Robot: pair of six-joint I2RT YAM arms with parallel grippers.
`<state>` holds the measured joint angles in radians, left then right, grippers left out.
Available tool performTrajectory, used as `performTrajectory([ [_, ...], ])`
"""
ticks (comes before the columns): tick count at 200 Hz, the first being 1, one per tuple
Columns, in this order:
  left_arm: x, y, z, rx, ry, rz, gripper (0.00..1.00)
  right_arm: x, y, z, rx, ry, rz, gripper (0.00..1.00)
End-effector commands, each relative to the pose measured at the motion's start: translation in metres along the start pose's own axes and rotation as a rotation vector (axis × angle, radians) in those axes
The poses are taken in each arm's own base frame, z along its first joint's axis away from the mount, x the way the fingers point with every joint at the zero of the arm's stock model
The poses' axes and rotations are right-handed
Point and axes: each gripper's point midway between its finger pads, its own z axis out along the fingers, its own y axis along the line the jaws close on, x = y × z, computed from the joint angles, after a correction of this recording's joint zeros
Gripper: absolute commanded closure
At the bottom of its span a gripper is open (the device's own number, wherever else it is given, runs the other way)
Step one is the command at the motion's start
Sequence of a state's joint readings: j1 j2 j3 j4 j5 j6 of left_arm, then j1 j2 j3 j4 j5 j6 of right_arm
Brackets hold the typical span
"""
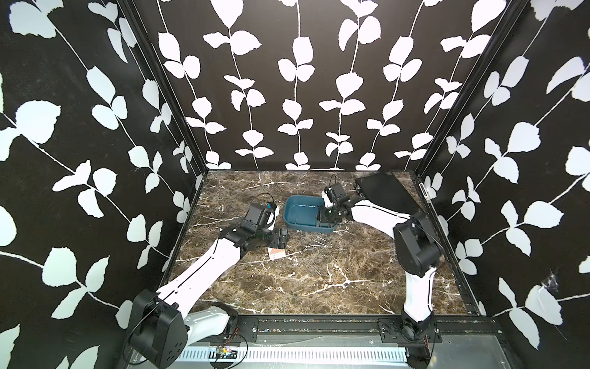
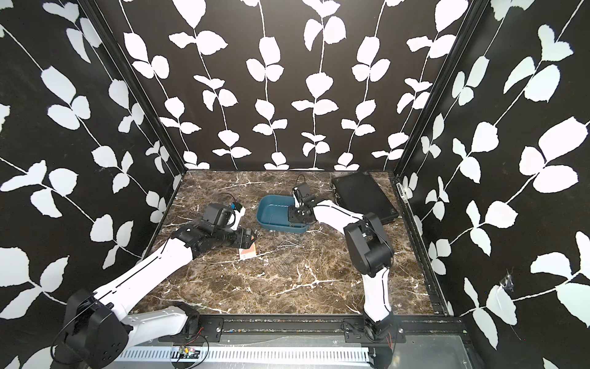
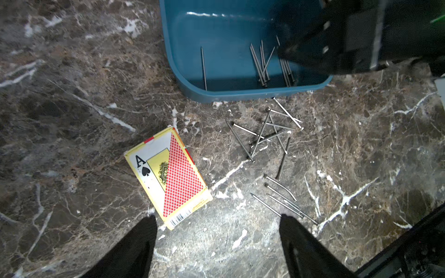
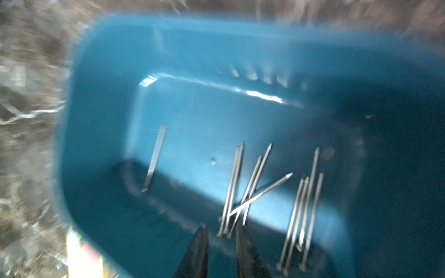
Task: Put the nails on the desktop into the storage box
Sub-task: Place the nail in the storage box, then pick up the nail from the center of the board.
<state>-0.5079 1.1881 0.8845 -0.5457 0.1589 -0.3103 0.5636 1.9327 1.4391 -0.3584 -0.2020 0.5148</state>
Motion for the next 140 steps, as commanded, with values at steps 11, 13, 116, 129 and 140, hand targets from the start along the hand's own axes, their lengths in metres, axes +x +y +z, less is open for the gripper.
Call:
performTrajectory([
  [11, 0.010, -0.006, 0.007, 0.058, 0.022, -0.010, 0.18, 0.025, 0.009, -0.038, 0.001, 0.055, -0.165, 0.73],
  [13, 0.010, -0.006, 0.008, 0.057, 0.023, -0.011, 0.18, 0.028, 0.009, -0.039, 0.000, 0.064, -0.174, 0.72],
  [116, 0.048, 0.000, 0.018, 0.061, 0.101, -0.052, 0.19, 0.155, 0.023, -0.032, -0.060, 0.312, -0.414, 0.69],
  [129, 0.053, 0.000, 0.018, 0.054, 0.117, -0.040, 0.19, 0.159, 0.023, -0.029, -0.068, 0.322, -0.373, 0.69],
  [140, 0.057, -0.002, 0.019, 0.048, 0.129, -0.016, 0.19, 0.160, 0.025, -0.027, -0.075, 0.318, -0.327, 0.69],
])
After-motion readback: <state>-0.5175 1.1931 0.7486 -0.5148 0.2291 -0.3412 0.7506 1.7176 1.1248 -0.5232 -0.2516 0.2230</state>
